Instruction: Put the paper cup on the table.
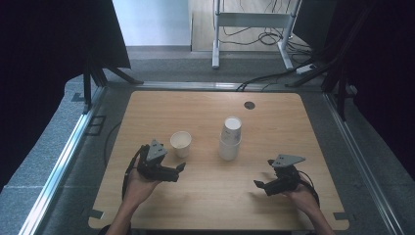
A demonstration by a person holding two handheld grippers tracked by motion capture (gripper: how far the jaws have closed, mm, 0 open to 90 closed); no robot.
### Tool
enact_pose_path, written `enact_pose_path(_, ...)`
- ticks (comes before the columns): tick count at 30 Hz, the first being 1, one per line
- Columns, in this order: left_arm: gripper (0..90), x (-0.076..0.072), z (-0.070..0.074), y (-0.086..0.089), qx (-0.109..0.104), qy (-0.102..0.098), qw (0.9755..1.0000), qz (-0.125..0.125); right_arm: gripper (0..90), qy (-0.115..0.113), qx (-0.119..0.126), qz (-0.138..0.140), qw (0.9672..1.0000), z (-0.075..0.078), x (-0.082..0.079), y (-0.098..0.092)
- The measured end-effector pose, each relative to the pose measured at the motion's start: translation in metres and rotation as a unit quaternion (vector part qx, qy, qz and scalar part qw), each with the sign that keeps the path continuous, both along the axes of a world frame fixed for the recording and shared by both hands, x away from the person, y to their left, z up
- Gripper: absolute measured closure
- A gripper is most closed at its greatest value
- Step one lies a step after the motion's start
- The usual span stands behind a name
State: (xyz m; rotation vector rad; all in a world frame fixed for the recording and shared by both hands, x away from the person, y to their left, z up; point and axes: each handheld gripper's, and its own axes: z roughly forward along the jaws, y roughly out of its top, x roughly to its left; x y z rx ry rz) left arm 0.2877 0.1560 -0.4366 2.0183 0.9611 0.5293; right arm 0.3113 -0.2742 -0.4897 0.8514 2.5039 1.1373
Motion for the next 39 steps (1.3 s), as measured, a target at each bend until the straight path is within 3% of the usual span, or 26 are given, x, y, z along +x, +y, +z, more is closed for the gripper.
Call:
enact_pose_path(8, 0.0, -0.01, -0.025, 0.009, -0.018, 0.016, 0.9997, 0.007, 1.7, 0.004, 0.003, -0.018, 0.9998, -0.001, -0.002, -0.011)
enact_pose_path(11, 0.0, -0.012, -0.034, 0.01, -0.018, 0.024, 0.9995, 0.008, 1.7, 0.006, -0.006, -0.024, 0.9997, -0.003, -0.002, -0.014)
enact_pose_path(20, 0.0, -0.012, -0.06, 0.002, 0.01, 0.058, 0.9983, 0.001, 0.0, 0.031, -0.03, -0.03, 0.9986, -0.014, 0.002, -0.016)
enact_pose_path(24, 0.0, -0.01, -0.073, -0.006, 0.027, 0.087, 0.9958, -0.013, 0.0, 0.039, -0.038, -0.032, 0.998, -0.018, 0.004, -0.016)
enact_pose_path(29, 0.0, -0.01, -0.084, -0.015, 0.06, 0.104, 0.9924, -0.027, 0.0, 0.045, -0.053, -0.03, 0.9972, -0.025, 0.005, -0.015)
enact_pose_path(39, 0.0, -0.01, -0.085, -0.016, 0.053, 0.107, 0.9924, -0.027, 0.0, 0.026, -0.033, -0.039, 0.9984, -0.03, 0.004, -0.014)
